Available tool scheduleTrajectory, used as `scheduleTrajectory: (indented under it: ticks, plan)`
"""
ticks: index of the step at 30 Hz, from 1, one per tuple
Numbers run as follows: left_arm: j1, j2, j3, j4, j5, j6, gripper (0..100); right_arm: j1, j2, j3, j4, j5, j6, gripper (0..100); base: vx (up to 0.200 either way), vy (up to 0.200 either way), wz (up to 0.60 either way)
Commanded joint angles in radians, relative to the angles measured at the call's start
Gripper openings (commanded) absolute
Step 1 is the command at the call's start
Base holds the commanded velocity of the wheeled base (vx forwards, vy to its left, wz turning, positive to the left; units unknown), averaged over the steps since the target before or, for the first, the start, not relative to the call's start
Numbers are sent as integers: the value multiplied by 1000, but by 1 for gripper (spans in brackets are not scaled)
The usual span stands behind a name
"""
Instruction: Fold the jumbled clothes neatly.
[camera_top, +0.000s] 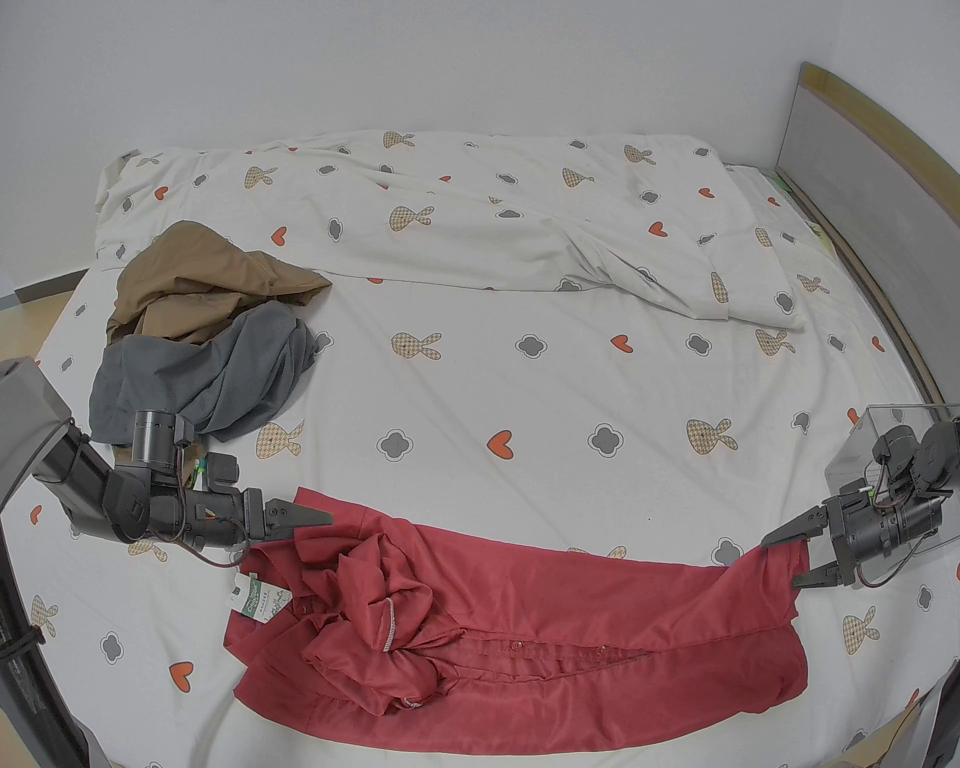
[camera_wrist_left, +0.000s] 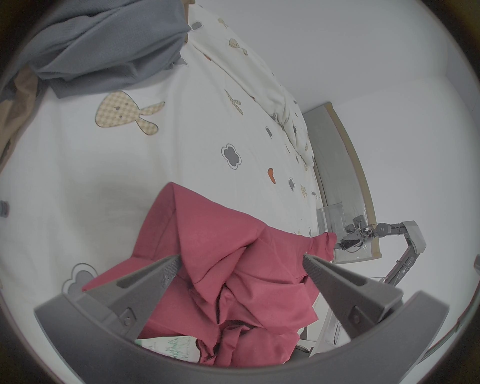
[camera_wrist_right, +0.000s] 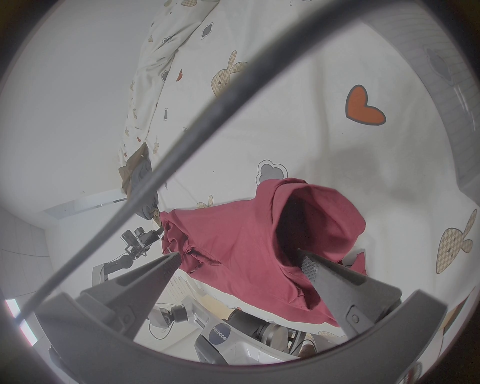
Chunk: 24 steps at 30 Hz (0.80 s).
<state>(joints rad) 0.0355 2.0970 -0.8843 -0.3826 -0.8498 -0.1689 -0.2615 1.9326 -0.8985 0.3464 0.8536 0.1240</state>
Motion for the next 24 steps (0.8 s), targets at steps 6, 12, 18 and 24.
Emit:
scheduleTrajectory:
  ticks: [6,12,18,24]
  plan:
    - [-34,24,-9,-1,0,-1,100,1,6,1,0,7,0,100,0,0,0]
    - [-77,47,-36,-4,0,-1,100,2,5,1,0,8,0,100,0,0,0]
    - [-74,70,-85,1,0,-7,0,-1,6,7,0,8,0,100,0,0,0]
    - [-31,34,-78,4,0,-9,0,2,6,7,2,5,-1,100,0,0,0]
